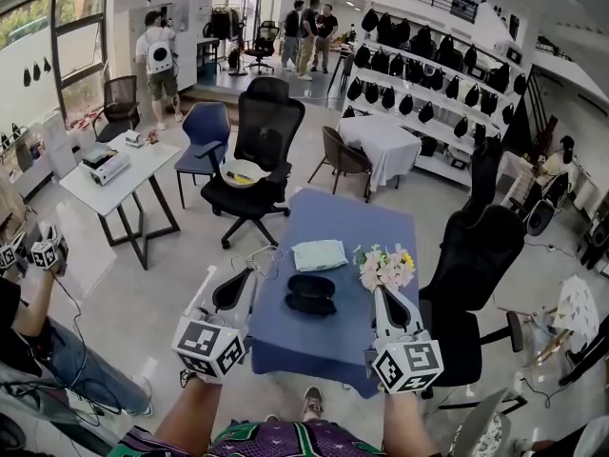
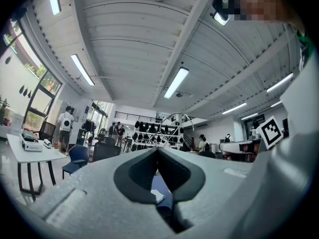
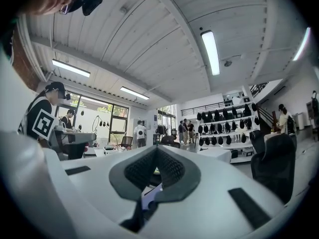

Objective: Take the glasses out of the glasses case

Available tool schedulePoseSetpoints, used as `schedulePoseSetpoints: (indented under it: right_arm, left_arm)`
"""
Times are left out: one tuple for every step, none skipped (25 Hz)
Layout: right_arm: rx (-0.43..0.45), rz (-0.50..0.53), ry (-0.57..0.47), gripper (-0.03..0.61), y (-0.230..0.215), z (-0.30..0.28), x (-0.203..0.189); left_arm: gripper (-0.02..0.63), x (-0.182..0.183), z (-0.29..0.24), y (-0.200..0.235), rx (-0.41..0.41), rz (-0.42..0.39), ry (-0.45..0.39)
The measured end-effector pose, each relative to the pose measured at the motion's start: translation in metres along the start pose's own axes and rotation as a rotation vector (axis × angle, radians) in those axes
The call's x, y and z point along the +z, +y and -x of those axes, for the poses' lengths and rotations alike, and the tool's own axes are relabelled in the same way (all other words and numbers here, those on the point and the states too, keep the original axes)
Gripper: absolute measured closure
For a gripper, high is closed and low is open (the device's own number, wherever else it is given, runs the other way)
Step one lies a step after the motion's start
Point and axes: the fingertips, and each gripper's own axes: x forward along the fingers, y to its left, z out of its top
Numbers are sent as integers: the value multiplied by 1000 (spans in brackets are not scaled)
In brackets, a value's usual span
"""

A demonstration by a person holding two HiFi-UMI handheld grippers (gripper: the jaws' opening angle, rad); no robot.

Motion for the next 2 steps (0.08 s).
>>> schedulePoseSetpoints:
  right_arm:
    - [1, 1, 0, 575, 1, 0, 0]
    - [2, 3, 0, 575, 2, -1, 1]
  left_arm:
    - [598, 1, 0, 0, -1, 1, -1]
    - [598, 1, 0, 1, -2, 1, -3]
